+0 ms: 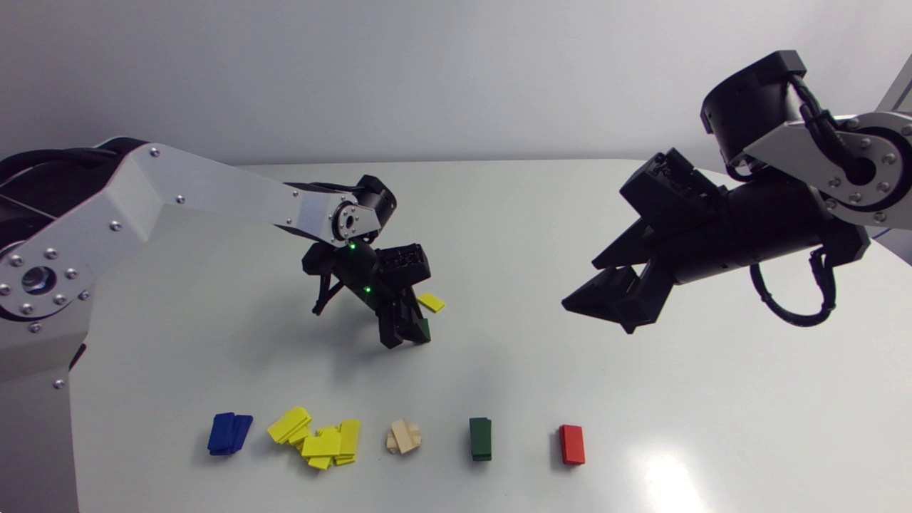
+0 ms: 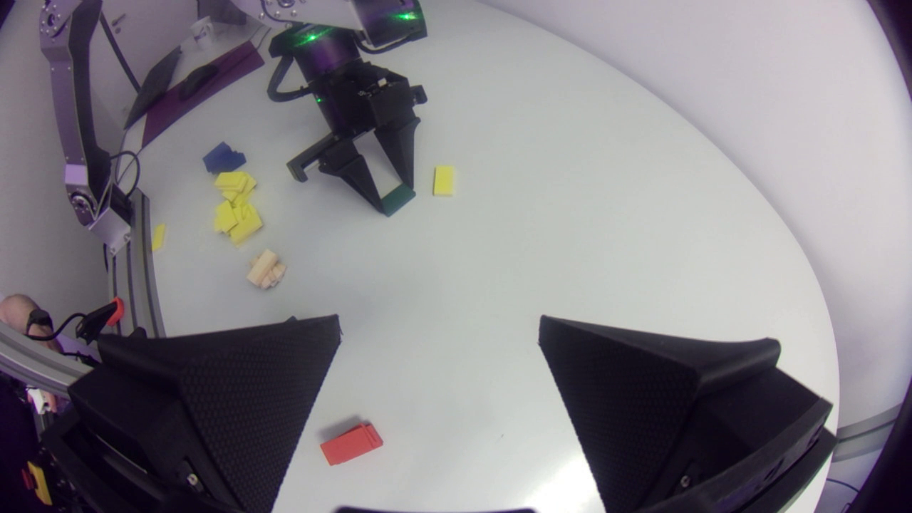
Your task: Take domino bricks one by one from the mixed stack on the table and place each onto the existing stack of the same color.
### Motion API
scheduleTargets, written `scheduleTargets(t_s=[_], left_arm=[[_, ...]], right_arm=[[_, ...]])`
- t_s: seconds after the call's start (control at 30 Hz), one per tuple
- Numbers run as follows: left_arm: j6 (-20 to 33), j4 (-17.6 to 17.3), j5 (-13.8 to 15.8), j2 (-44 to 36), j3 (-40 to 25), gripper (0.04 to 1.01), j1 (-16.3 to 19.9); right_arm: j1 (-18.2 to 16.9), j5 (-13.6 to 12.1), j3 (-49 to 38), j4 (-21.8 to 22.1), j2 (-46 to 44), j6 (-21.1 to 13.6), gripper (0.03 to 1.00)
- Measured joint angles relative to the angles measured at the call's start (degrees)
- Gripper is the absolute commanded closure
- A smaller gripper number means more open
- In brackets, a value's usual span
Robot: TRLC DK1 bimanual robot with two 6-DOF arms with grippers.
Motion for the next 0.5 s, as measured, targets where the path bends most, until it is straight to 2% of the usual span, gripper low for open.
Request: scheduleTargets(t_s=[0.1,0.27,0.5], left_arm=[[-0.02,-1.4,0.0,-2.25,-0.17,0.79,0.0],[-0.5,-1.33,0.2,-9.27,-3.08,0.79,-1.09],[-3.98,2.58,0.52,-18.25,-12.79,0.792,-7.34]], right_arm=[[0.0,0.0,-0.26,0.11,-0.52,0.0,0.057],[0.0,-0.02,-1.25,0.13,-1.68,0.0,0.057],[-0.02,-0.28,-3.41,0.2,-4.63,0.0,0.057]])
